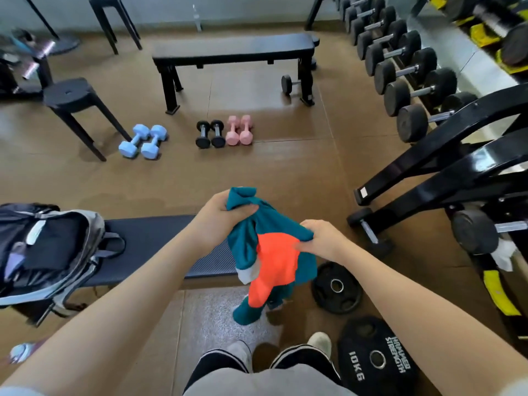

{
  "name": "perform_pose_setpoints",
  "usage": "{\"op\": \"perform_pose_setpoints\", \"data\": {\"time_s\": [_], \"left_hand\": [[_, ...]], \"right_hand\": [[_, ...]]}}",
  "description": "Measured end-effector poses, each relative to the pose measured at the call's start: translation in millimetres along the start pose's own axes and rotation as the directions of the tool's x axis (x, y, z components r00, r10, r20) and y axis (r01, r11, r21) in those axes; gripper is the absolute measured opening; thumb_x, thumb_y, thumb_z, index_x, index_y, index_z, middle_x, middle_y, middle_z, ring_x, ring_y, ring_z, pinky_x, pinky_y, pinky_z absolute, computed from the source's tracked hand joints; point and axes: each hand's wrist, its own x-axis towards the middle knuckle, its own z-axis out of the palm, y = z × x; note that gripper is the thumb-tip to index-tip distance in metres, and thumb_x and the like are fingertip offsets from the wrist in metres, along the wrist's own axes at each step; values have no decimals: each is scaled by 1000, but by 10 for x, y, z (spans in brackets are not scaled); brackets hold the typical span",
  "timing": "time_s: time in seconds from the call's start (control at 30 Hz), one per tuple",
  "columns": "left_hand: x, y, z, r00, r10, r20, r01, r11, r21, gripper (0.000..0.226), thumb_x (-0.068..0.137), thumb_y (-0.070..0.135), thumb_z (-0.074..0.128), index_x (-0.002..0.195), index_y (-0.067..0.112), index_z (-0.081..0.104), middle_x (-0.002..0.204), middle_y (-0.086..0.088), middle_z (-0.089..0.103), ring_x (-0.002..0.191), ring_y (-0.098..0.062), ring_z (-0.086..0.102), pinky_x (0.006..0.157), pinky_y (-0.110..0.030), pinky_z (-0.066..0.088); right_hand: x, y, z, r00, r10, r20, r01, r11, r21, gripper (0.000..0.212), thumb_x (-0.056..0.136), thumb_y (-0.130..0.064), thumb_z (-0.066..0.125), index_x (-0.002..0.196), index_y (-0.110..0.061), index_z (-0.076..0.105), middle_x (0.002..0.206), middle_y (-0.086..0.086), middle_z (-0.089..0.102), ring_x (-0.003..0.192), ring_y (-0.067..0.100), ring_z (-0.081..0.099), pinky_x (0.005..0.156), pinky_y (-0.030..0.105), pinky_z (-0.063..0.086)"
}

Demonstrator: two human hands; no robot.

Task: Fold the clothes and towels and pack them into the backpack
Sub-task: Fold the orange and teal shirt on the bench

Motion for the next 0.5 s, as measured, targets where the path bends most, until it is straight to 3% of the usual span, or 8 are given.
{"op": "perform_pose_setpoints", "data": {"time_s": [0.07, 0.17, 0.23, 0.3, 0.33, 0.4, 0.43, 0.5], "left_hand": [[-76, -124, -228, 996, -64, -66, 56, 991, -121, 10, 92, 7, 51, 89, 9, 60, 79, 1, 70, 73, -11, 66, 70, -26, 54], [-140, -419, -616, 962, -221, -161, 203, 971, -124, 10, 91, 10, 54, 86, 13, 63, 83, -5, 72, 73, -16, 67, 75, -35, 52], [-125, -613, -850, 925, -299, -234, 350, 909, 224, 4, 87, 16, 60, 88, 13, 63, 98, -14, 69, 88, -26, 65, 82, -37, 50], [-111, -726, -970, 922, -294, -254, 388, 661, 643, 28, 81, 25, 66, 106, 13, 58, 112, -12, 64, 100, -26, 59, 84, -32, 45], [-106, -744, -972, 949, -240, -203, 310, 612, 728, 46, 79, 28, 69, 119, 13, 52, 122, -10, 58, 110, -24, 54, 90, -31, 41], [-97, -704, -890, 998, -63, -2, 45, 684, 728, 69, 76, 29, 74, 134, 13, 41, 137, -6, 45, 127, -20, 40, 104, -25, 29], [-84, -680, -818, 995, 24, 101, -87, 721, 688, 70, 75, 26, 75, 134, 11, 41, 137, -5, 45, 127, -18, 40, 102, -20, 26], [-47, -662, -687, 973, 124, 196, -223, 726, 651, 57, 75, 21, 75, 124, 7, 50, 121, -6, 57, 108, -16, 51, 88, -16, 32]], "right_hand": [[29, -56, 37, 996, 74, -52, -64, 982, 177, 9, 79, -14, 67, 73, -11, 62, 75, 6, 61, 75, 23, 57, 69, 36, 43], [73, -224, 89, 991, 38, -125, -14, 983, 184, 23, 82, -9, 65, 65, -19, 54, 65, 1, 53, 67, 17, 47, 66, 32, 35], [108, -460, 137, 990, -35, -138, 46, 996, 78, 15, 83, -11, 64, 71, -16, 58, 71, 4, 58, 71, 18, 51, 65, 31, 35], [155, -728, 216, 989, -97, -115, 95, 995, -23, 3, 81, -13, 65, 78, -11, 64, 77, 4, 60, 75, 18, 54, 64, 29, 34], [181, -860, 275, 987, -122, -102, 117, 992, -54, 5, 79, -13, 66, 80, -8, 65, 76, 3, 59, 75, 17, 53, 63, 28, 32], [234, -1097, 396, 985, -149, -90, 142, 986, -85, 9, 77, -13, 68, 79, -5, 66, 72, 4, 58, 73, 17, 51, 61, 28, 29], [255, -1192, 442, 985, -150, -89, 142, 985, -96, 10, 76, -14, 68, 77, -4, 65, 71, 6, 58, 72, 17, 51, 60, 28, 29], [291, -1309, 484, 986, -140, -96, 128, 985, -118, 14, 76, -17, 69, 66, -11, 61, 66, 4, 56, 71, 17, 50, 59, 28, 27]]}}
